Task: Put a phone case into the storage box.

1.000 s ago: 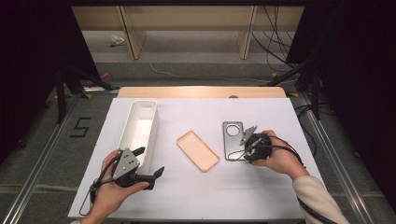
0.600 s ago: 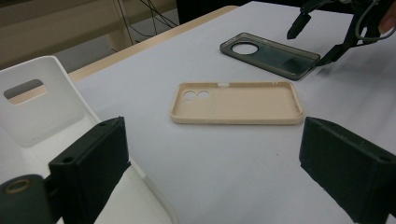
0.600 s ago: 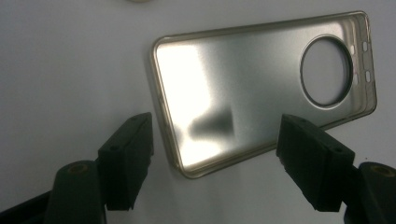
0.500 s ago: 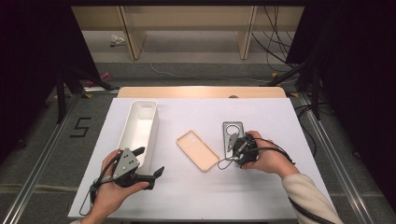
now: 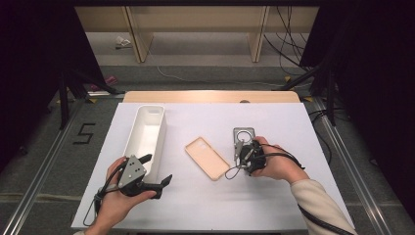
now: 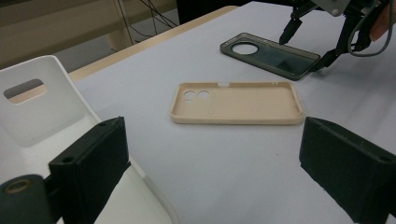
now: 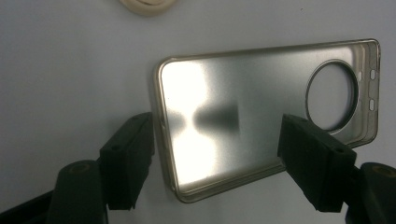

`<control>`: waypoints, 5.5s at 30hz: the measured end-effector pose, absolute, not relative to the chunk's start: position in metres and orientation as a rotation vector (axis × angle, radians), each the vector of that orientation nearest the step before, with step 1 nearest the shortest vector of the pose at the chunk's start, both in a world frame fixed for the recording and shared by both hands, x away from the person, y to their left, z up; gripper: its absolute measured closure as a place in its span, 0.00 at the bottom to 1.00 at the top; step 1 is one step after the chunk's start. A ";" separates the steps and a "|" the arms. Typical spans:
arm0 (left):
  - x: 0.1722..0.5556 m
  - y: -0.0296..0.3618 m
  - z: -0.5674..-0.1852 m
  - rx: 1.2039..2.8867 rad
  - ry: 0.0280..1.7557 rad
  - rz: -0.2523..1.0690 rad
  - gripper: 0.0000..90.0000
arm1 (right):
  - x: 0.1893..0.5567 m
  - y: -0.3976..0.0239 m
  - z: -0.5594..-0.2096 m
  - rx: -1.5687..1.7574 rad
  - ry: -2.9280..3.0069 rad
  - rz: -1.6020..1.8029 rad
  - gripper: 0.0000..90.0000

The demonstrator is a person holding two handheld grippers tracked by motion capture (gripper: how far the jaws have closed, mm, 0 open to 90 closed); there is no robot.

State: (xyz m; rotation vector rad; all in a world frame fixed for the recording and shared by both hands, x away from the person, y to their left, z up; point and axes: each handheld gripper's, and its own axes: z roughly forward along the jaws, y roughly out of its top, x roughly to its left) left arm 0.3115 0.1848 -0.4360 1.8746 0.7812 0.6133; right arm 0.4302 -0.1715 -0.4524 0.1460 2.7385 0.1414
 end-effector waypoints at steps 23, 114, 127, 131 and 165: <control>0.310 0.183 -0.436 1.881 0.774 0.610 0.09 | 0.431 -0.162 -0.456 0.079 2.780 0.044 0.51; 0.309 0.184 -0.435 1.885 0.771 0.614 0.11 | 0.412 -0.182 -0.421 0.256 2.792 0.552 0.99; 0.321 0.171 -0.423 1.850 0.820 0.560 0.16 | 0.400 -0.184 -0.416 0.272 2.753 0.785 0.99; 0.331 0.165 -0.415 1.843 0.832 0.541 0.17 | 0.392 -0.183 -0.415 0.256 2.749 0.807 0.99; 0.433 0.052 -0.390 2.044 0.874 0.366 0.20 | 0.358 -0.157 -0.410 0.124 2.735 0.867 0.99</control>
